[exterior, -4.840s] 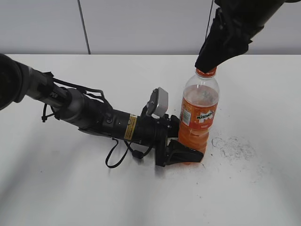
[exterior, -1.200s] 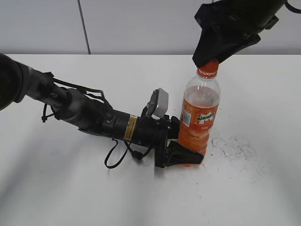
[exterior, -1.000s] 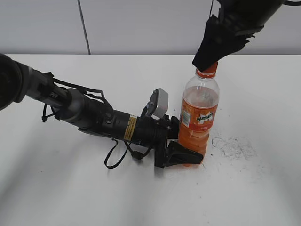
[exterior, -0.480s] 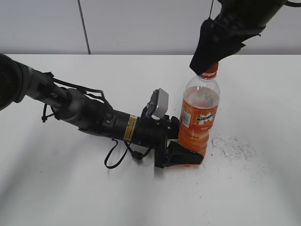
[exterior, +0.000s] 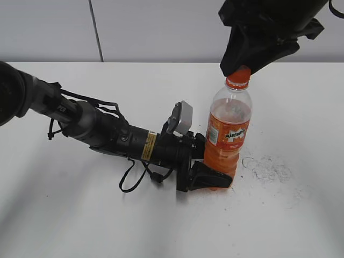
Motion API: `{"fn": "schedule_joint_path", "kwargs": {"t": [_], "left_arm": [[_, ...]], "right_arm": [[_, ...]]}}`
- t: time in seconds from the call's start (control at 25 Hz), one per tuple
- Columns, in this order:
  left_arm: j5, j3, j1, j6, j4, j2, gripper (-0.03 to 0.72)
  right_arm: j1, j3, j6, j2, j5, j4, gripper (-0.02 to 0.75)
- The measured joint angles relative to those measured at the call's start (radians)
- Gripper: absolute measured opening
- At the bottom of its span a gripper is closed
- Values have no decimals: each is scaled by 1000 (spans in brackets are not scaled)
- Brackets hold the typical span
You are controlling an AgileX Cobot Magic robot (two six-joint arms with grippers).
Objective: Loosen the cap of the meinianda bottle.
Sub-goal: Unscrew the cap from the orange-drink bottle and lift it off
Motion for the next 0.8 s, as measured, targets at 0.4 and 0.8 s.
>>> {"fn": "schedule_joint_path", "kwargs": {"t": [0.4, 0.8], "left_arm": [[0, 0, 0, 0, 0, 0, 562], [-2, 0, 0, 0, 0, 0, 562]], "right_arm": [[0, 0, -490, 0, 0, 15, 279], [0, 0, -665, -14, 1, 9, 275]]}}
